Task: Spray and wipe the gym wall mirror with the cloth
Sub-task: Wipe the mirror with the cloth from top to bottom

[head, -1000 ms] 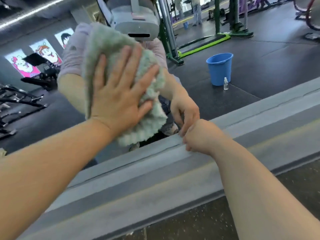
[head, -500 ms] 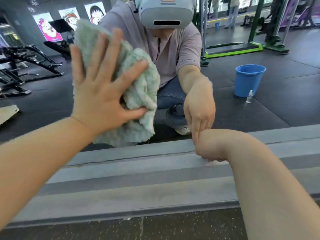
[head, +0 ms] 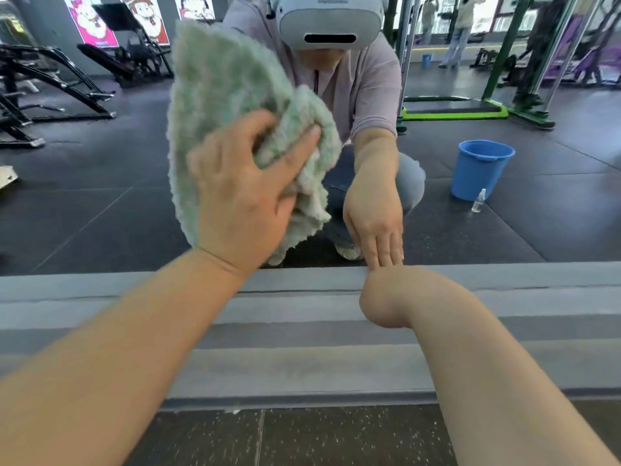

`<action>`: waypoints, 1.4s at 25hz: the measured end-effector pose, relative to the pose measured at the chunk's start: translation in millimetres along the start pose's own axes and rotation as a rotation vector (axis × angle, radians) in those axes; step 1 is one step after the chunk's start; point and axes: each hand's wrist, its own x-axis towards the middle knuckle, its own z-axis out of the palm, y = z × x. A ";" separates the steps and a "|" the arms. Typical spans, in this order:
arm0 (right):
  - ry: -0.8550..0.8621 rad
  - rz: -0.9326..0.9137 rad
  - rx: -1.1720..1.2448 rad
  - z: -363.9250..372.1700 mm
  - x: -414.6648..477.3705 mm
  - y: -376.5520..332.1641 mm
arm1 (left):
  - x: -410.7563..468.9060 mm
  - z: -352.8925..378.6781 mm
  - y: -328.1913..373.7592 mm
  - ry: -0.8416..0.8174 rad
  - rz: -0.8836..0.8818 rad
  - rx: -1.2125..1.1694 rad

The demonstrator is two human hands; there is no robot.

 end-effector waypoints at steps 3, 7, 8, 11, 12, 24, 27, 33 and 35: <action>0.007 -0.037 -0.060 3.7 -3.1 -2.8 | -93.1 21.1 46.3 -0.289 0.010 -0.182; 0.014 -0.033 -0.129 11.9 4.4 -2.5 | -96.5 15.0 51.9 -0.279 -0.186 -0.082; 0.005 -0.017 -0.137 12.5 6.1 -4.7 | -62.7 10.2 44.6 -0.193 -0.285 -0.109; -0.045 -0.018 -0.195 14.3 8.4 -13.6 | 13.2 1.7 33.5 -0.054 -0.462 -0.079; -0.028 -0.015 -0.198 10.2 11.5 -17.7 | 10.7 4.5 39.2 -0.086 -0.437 -0.087; 0.033 -0.025 -0.149 -1.5 8.6 -29.0 | -41.7 1.8 50.2 -0.094 -0.446 -0.304; 0.256 -0.202 0.158 -27.8 -21.7 -35.9 | -26.7 -14.7 68.5 -0.092 -0.808 -0.710; 0.942 -0.852 1.417 -48.6 -49.6 -64.7 | 26.8 -47.7 48.3 0.017 -0.894 -0.920; 1.040 -0.875 1.385 -48.6 -33.6 -79.4 | 29.5 -49.7 35.9 -0.078 -0.894 -0.894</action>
